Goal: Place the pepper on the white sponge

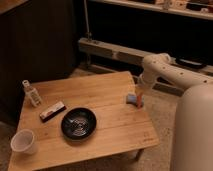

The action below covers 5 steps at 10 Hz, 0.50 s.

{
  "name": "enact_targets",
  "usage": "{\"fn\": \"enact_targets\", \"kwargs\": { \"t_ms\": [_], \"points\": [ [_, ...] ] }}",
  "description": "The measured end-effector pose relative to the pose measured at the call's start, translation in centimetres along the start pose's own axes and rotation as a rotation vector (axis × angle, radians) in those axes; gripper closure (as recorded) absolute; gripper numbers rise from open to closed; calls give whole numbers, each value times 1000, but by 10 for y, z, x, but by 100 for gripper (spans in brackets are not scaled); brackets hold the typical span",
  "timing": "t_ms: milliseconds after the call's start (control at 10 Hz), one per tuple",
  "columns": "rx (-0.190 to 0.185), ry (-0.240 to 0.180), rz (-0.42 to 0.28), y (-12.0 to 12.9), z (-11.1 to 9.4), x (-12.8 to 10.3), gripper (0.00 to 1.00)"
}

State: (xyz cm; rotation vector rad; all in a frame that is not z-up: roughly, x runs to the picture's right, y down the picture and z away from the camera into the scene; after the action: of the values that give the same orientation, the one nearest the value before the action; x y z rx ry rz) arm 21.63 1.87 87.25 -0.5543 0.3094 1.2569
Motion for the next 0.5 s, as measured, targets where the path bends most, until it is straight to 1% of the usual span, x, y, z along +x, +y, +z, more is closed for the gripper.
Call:
{"fn": "enact_targets", "kwargs": {
  "t_ms": [500],
  "points": [
    [-22, 37, -50, 15, 15, -10, 54]
  ]
}}
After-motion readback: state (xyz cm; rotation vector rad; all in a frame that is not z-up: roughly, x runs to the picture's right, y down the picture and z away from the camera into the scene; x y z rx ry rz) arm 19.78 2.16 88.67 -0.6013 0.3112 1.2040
